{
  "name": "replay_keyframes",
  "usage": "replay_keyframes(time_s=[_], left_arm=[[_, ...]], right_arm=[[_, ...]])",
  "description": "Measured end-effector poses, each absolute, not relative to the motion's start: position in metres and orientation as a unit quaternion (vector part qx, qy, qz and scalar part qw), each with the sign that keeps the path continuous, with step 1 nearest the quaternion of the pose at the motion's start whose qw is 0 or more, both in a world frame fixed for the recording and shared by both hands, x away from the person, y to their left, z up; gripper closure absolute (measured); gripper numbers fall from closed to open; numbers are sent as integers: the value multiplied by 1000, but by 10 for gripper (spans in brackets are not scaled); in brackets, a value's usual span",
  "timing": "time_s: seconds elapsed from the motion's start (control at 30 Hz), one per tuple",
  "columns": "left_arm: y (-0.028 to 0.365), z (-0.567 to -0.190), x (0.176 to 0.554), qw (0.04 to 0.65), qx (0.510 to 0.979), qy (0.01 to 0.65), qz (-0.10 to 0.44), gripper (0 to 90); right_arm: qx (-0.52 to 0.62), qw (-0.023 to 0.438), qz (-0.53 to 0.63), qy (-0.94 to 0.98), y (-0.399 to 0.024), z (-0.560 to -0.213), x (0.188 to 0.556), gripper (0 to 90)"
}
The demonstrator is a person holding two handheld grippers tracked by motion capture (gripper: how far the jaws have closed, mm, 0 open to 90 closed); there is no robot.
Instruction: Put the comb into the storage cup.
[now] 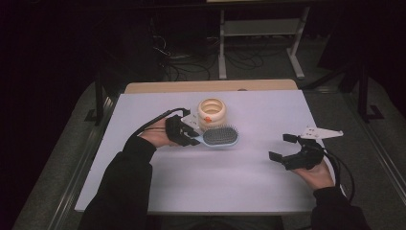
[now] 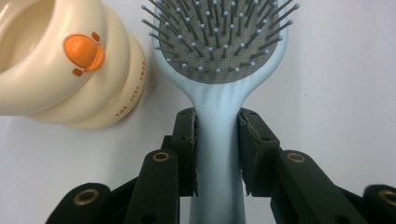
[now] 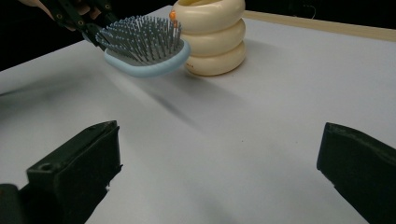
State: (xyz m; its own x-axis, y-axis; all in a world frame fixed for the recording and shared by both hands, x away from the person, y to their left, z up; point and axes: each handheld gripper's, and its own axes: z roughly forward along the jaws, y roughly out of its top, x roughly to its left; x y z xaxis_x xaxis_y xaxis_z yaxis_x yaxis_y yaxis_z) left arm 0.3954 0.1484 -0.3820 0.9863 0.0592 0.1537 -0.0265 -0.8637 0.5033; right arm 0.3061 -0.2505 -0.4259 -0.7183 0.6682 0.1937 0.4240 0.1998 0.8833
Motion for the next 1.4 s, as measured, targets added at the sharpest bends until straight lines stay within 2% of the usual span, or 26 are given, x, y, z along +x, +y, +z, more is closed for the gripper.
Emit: replay_keyframes(time_s=[0.87,1.4], left_arm=[[151,-336,382,282,951,5,125,703],[157,-317,371,329,932,20,149,702]], right_arm=[[358,116,519,767,-250,-426,306,0],[341,103,533,768,-244,-415,306,0]])
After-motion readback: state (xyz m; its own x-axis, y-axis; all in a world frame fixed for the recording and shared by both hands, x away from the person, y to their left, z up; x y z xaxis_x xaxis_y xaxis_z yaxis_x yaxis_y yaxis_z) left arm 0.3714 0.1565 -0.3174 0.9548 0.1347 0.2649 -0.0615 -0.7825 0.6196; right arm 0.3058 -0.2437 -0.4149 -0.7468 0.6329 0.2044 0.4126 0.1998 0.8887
